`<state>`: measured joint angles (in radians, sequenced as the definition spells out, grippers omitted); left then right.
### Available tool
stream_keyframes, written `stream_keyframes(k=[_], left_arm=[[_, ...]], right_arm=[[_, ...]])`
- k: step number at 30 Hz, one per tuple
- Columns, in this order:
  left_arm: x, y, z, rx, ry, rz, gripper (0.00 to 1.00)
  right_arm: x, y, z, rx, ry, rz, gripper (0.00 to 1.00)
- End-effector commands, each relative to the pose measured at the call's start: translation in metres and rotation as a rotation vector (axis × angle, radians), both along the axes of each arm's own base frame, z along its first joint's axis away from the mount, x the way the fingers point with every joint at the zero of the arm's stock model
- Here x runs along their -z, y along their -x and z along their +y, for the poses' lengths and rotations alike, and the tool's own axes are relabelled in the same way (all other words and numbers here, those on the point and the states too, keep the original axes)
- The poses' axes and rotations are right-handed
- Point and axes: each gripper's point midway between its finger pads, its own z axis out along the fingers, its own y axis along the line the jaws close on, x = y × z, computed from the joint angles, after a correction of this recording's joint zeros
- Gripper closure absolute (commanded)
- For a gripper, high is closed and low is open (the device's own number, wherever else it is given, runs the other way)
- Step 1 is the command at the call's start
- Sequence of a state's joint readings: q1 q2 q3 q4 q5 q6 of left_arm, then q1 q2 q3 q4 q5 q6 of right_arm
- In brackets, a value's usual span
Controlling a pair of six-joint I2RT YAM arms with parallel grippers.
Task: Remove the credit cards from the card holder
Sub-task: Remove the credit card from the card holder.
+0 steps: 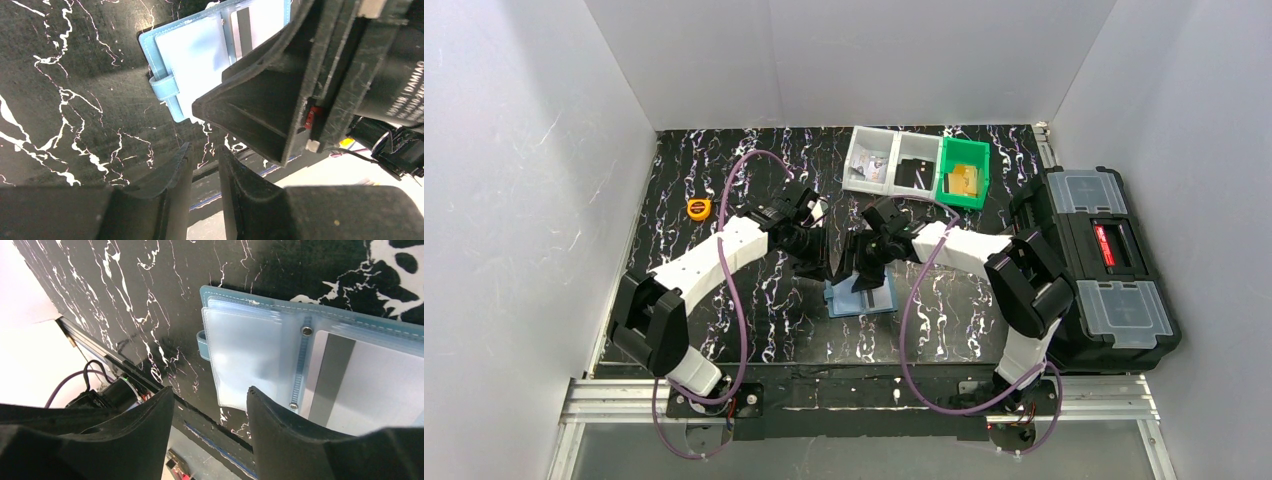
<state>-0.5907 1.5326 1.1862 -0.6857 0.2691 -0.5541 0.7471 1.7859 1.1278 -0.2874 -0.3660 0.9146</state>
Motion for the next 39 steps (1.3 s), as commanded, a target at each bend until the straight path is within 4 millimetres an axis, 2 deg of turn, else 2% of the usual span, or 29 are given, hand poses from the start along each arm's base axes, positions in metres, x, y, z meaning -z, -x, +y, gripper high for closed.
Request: stream_keyframes(k=[1,6,12,16,20,22,24,29,34,39], left_arm=[[-0.018,0.003,0.005,0.013,0.012,-0.031,0.75],[-0.020,0.004,0.002,0.019,0.031,-0.024,0.75],[-0.024,0.004,-0.006,0.016,0.074,-0.015,0.75],[-0.021,0.001,-0.012,0.010,0.079,-0.006,0.75],[-0.015,-0.001,-0.031,0.022,0.096,0.020,0.71],[-0.010,-0.001,-0.046,0.032,0.121,0.046,0.70],[-0.003,-0.004,-0.060,0.029,0.146,0.069,0.70],[0.020,-0.013,-0.082,-0.001,0.188,0.121,0.70],[0.043,-0.015,-0.091,-0.014,0.206,0.165,0.69],[0.060,-0.012,-0.094,-0.018,0.210,0.200,0.69]], right_arm=[[-0.003,-0.007,0.017,0.005,-0.038,0.002,0.36],[0.006,-0.006,0.019,0.011,-0.037,0.025,0.36],[-0.021,-0.011,0.007,0.031,-0.030,-0.051,0.33],[-0.033,-0.015,-0.012,0.080,-0.017,-0.093,0.31],[-0.028,-0.014,-0.044,0.147,0.035,-0.105,0.31],[-0.021,-0.010,-0.056,0.155,0.056,-0.097,0.34],[-0.015,-0.006,-0.066,0.150,0.091,-0.096,0.42],[-0.003,0.001,-0.085,0.129,0.178,-0.113,0.56],[0.008,0.001,-0.094,0.106,0.239,-0.122,0.70],[0.017,-0.002,-0.098,0.101,0.279,-0.124,0.72]])
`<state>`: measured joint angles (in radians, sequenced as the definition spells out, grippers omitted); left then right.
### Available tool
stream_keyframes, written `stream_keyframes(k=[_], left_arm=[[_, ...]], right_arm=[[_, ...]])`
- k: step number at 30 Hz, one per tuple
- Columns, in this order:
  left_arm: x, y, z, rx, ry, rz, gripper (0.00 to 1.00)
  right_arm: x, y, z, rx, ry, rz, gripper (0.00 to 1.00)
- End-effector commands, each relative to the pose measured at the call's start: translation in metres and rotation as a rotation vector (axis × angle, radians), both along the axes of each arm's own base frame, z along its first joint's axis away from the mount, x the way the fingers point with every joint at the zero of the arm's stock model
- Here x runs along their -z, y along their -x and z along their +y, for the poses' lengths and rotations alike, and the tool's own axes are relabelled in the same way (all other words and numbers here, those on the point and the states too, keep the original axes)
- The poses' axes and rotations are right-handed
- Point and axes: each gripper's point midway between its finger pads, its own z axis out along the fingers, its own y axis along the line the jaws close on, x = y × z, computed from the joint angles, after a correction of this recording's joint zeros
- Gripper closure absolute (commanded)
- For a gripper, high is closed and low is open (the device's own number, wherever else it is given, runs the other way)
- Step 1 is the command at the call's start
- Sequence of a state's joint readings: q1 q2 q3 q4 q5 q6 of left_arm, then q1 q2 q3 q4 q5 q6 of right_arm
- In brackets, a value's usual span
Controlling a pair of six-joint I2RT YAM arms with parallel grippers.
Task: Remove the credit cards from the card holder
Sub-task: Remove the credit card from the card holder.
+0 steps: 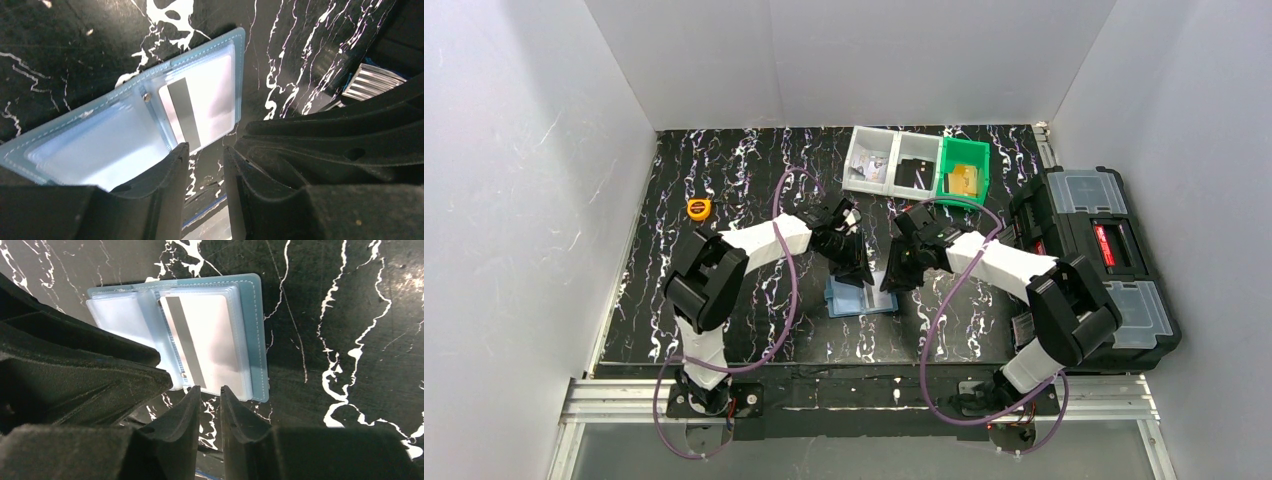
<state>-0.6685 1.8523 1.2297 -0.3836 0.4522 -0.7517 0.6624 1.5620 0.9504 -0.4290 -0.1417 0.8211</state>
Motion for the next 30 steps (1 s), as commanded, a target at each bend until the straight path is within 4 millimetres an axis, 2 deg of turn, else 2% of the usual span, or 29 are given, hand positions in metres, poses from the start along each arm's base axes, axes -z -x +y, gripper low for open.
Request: stream_keyframes(k=[1,11,25,30], left_arm=[[0.005,0.003,-0.006,-0.001,0.037,0.027,0.69],[0.023,0.010,0.005,0.002,-0.014,0.049,0.69],[0.041,0.019,0.009,0.012,-0.021,0.091,0.72],[0.030,0.017,-0.001,-0.002,0.075,0.100,0.79]], right_arm=[[0.008,-0.004,-0.007,-0.014,0.062,-0.012,0.72],[0.019,-0.004,-0.007,-0.024,0.089,0.009,0.75],[0.040,0.009,-0.002,-0.061,0.118,0.069,0.83],[0.045,0.015,0.002,-0.071,0.126,0.089,0.85]])
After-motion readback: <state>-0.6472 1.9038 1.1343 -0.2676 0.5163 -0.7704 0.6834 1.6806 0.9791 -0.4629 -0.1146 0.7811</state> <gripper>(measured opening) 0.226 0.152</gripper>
